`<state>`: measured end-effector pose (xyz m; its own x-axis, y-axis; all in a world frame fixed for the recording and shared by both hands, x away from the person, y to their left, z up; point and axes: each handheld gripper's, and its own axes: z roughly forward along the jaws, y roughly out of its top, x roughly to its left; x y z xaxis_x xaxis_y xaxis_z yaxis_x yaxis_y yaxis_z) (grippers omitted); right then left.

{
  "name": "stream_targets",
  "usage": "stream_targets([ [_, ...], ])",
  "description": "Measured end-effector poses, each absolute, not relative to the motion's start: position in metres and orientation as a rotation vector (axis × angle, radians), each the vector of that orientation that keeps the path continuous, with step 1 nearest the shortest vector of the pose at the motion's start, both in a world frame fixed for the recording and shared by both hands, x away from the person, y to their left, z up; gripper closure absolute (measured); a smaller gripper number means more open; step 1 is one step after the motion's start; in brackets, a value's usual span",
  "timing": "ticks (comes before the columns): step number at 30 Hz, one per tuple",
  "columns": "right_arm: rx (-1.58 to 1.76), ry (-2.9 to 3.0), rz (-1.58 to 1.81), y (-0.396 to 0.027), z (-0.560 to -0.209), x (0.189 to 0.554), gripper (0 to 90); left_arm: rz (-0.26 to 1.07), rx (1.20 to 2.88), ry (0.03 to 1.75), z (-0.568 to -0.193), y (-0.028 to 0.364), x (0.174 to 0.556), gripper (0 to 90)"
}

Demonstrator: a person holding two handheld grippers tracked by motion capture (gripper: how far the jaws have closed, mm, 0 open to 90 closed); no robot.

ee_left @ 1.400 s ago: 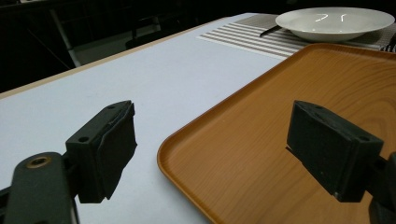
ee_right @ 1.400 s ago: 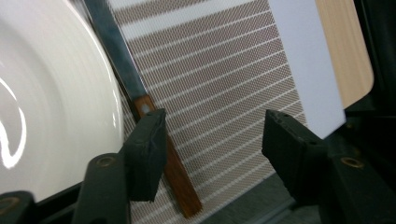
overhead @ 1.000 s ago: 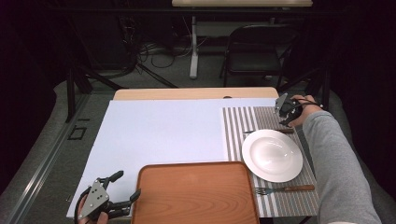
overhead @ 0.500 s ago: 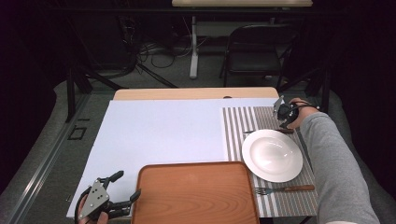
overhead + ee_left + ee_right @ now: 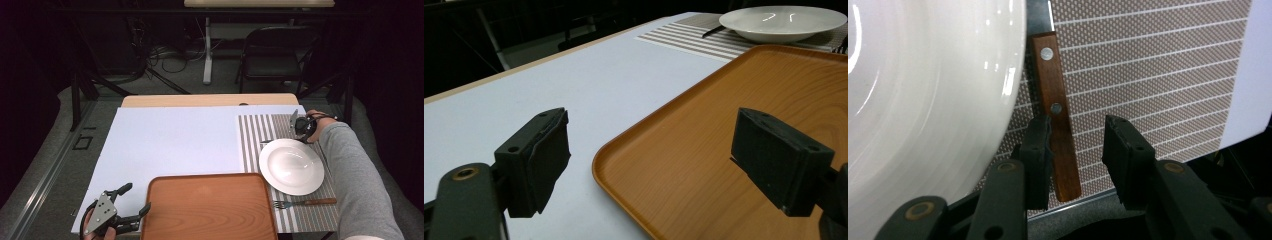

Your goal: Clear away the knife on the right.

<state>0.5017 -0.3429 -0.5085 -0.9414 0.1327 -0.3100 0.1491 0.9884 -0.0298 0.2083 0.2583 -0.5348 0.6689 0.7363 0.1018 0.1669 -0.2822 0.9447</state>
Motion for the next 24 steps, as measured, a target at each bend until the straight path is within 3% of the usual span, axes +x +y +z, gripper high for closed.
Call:
stream_targets([
  [24,0.087,2.854,-0.100,-0.341,-0.522,0.498,69.2,0.661,1.808,0.723,-0.535,0.258,0.209,15.6],
])
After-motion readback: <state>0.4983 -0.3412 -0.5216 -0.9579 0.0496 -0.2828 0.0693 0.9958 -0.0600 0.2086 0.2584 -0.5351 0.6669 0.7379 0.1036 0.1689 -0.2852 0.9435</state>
